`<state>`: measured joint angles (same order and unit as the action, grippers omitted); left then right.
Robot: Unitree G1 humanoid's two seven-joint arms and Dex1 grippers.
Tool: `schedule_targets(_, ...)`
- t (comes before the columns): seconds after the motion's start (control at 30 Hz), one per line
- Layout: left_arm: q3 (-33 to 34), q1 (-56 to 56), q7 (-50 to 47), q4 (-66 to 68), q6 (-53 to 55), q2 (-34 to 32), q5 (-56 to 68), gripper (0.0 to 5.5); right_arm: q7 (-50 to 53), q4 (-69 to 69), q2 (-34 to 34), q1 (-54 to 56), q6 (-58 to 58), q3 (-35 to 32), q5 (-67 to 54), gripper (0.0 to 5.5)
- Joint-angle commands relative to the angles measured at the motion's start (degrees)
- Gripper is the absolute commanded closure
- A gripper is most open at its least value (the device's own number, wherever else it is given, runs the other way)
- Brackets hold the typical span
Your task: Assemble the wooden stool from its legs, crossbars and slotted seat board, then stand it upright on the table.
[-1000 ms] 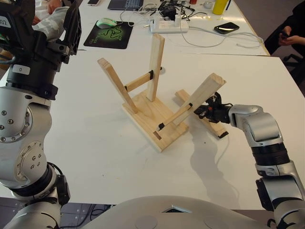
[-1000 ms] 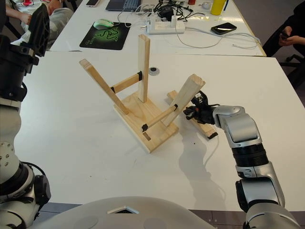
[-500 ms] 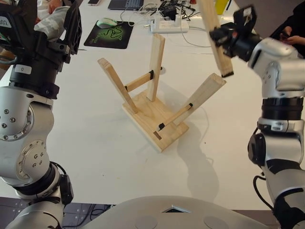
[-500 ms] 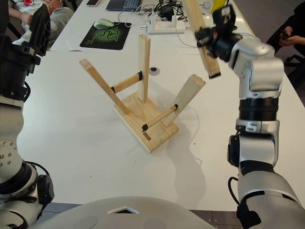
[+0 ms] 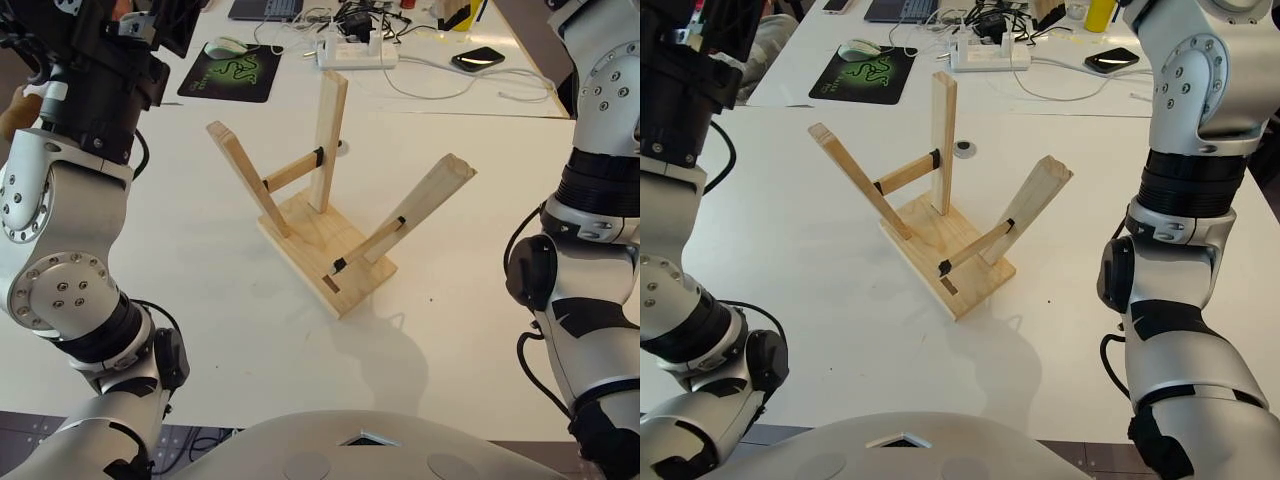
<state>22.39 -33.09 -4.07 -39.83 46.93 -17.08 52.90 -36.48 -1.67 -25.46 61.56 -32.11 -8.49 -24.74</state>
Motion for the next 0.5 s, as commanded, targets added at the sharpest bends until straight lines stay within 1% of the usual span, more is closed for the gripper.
schedule_targets(0.03, -0.78, -3.14, -1.48, 3.14, 0.01, 0.9, 5.76, 0.11, -0.8, 4.72, 0.44, -1.88, 0.52, 1.05, -1.5, 4.94)
schedule_targets(0.2, -2.02, -5.39, -4.96, 5.93, -0.71, 3.49, 21.34, 0.1, -1.03, 8.26, 0.54, -4.74, 0.31, 2.38, -2.18, 4.94)
schedule_targets(0.33, -3.31, -5.35, -8.43, 8.12, -2.41, 3.4, 32.88, 0.1, -1.06, 10.53, 1.09, -7.39, 0.0, 3.4, -3.03, 4.94)
schedule_targets(0.4, -4.39, -5.43, -9.73, 8.97, -3.05, 2.52, 35.0, 0.1, -1.82, 12.82, 1.14, -9.18, -0.25, 4.39, -3.8, 4.94)
schedule_targets(0.5, -6.11, -5.37, -11.08, 9.74, -3.82, 1.16, 34.75, 0.1, -3.02, 16.11, 0.85, -10.93, -0.7, 6.16, -4.79, 4.94)
